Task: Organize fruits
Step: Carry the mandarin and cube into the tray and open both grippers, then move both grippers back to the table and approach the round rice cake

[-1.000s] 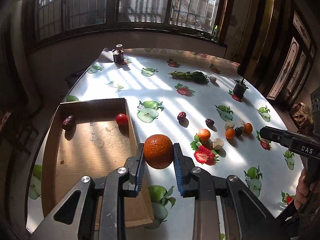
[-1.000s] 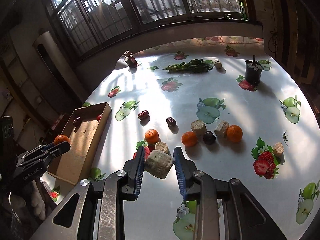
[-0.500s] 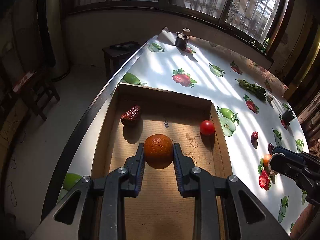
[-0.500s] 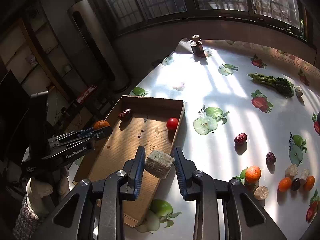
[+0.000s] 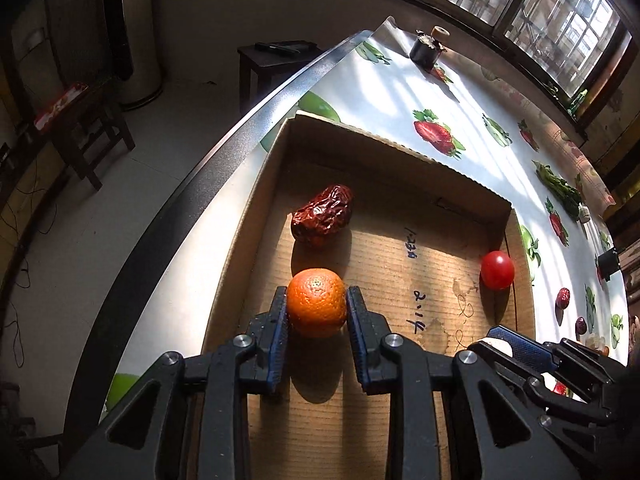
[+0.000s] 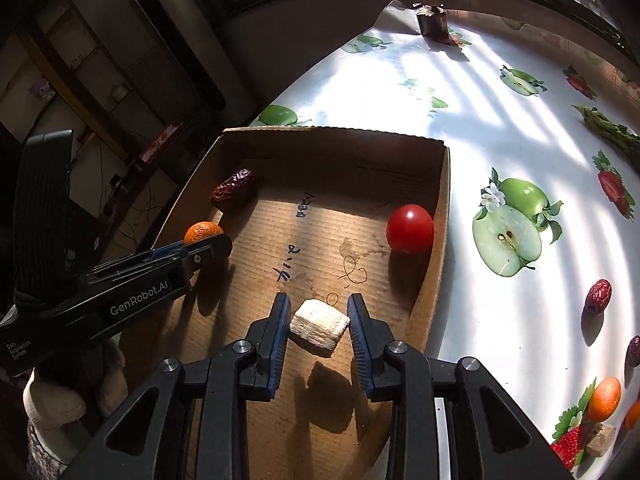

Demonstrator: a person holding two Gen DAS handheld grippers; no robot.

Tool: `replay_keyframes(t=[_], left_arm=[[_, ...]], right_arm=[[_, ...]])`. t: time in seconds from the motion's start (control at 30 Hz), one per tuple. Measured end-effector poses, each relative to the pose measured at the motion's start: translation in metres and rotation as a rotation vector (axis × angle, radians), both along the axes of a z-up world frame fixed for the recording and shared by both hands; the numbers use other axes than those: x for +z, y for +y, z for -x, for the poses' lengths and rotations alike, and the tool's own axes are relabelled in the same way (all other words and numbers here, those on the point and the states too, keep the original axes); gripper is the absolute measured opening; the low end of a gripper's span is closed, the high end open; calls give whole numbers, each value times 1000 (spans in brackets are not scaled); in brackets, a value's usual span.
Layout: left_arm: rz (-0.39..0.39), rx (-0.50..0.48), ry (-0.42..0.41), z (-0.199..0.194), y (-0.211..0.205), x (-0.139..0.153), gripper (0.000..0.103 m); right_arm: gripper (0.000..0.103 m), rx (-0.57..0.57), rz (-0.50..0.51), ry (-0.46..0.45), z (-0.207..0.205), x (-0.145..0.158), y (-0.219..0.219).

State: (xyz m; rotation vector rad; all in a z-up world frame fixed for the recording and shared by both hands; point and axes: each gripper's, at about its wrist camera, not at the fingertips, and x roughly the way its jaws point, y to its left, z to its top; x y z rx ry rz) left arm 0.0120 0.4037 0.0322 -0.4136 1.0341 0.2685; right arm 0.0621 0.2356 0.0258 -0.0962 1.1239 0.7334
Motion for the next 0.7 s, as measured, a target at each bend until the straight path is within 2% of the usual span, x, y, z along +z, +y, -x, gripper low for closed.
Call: replay_keyframes(t=[0.13,0.23,0.27,0.37,0.43,0.6,0.7], left_arm=[[27,3,-3,1,3,2,28],[73,18,-29,7,7,8,37],[73,27,-38,10,7,12,41],[45,41,-66,21,4,26,42],[29,43,-87,30,-3,37,42],[5,0,-169,61,-40,68,52],[-1,-46,-211,78,-72,82,58]], right_arm=[[32,-15,22,5,-3,-8,4],[33,-34,16,31,-7,-11,3],[36,-43,9,35,-7,-10,1],[53,-53,-33,15,-5,0,-5],[53,-58,-55,-12,0,12,-13],[53,-105,-107,-83,22,44,-62],[53,-129,-123,-106,40,51,-102]])
